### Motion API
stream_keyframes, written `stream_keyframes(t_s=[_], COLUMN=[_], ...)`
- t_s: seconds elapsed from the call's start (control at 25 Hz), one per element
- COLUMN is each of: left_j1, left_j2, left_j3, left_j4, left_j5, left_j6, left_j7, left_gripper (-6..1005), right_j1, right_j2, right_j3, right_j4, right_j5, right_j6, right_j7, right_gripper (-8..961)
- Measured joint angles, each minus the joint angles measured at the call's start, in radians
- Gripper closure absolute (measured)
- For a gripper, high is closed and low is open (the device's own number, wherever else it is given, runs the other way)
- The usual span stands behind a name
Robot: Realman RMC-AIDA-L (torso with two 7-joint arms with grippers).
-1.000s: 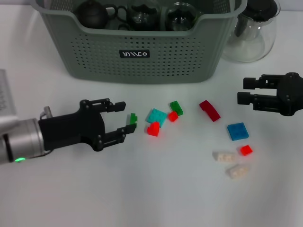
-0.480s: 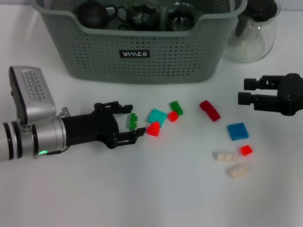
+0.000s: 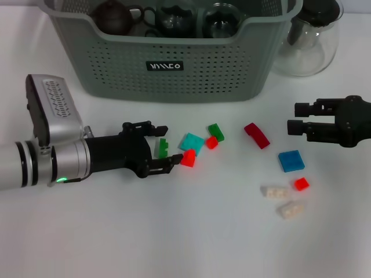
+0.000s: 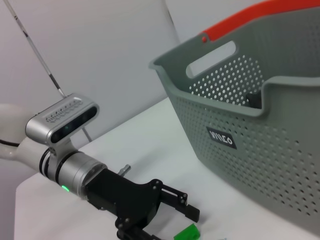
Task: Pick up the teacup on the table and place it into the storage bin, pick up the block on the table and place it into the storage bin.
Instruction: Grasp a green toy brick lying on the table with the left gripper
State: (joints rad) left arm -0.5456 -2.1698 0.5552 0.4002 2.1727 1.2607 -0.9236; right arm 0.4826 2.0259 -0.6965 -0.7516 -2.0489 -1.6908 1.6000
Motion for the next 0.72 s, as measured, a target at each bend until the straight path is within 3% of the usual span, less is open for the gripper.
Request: stream_keyframes(t_s=[0.44, 0.72], left_j1=[-0.008, 0.022], left_j2=[-0.002, -0.002], left_j3=[0.044, 0.038], left_j4=[-0.002, 0.027], left_j5=[0.003, 0.003], left_j6=[-0.053, -0.011], left_j7=[-0.052, -0.054], left_gripper=[281, 282], right_j1=[0.001, 0.001], right_j2=[0.001, 0.0], right_j3=[0.0, 0.0], right_j4=[0.0, 0.0], right_j5=[-0.002, -0.002], right_j6=[0.005, 0.007], right_j7=[-0.003, -0.005], right_gripper=[358, 358])
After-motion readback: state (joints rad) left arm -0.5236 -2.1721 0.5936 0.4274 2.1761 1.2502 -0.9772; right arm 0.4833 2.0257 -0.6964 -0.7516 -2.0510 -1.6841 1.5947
